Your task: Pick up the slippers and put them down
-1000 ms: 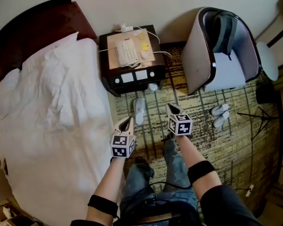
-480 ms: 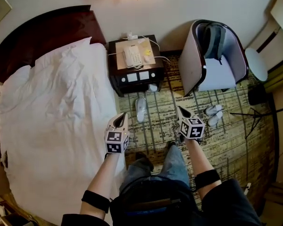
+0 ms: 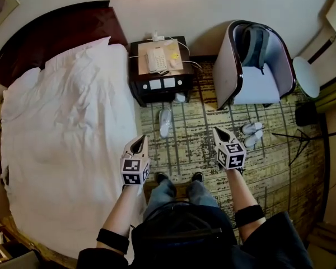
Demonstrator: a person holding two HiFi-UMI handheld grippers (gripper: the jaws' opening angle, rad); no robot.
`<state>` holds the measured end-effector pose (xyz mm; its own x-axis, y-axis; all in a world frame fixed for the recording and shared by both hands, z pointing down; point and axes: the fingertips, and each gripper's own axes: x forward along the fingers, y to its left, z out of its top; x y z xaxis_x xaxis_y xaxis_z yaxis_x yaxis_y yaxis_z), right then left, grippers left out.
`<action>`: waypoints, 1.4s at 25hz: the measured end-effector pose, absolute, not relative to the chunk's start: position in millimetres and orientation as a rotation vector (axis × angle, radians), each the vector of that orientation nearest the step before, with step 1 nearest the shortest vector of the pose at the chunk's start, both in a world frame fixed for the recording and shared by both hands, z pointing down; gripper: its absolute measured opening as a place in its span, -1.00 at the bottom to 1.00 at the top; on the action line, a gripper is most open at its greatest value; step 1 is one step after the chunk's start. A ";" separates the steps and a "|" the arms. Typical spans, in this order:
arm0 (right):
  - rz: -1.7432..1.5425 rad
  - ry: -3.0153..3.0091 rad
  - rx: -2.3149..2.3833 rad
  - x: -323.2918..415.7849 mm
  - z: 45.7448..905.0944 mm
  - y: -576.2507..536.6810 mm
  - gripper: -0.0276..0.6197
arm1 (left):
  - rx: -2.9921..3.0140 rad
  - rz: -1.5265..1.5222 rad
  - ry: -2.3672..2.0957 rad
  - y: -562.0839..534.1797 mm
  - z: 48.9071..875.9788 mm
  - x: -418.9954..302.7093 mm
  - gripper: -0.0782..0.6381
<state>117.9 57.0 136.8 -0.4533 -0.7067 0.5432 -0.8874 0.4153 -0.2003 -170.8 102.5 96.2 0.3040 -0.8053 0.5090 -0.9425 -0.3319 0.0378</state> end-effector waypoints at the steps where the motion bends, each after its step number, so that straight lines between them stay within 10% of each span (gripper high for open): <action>1: 0.657 -2.305 1.359 123.3 137.9 58.5 -0.91 | 2.239 0.589 -1.585 105.6 97.5 -167.7 -0.78; 35: 0.747 -2.389 1.241 175.5 165.0 95.9 -0.91 | 2.118 0.578 -1.691 150.6 106.6 -114.1 -0.78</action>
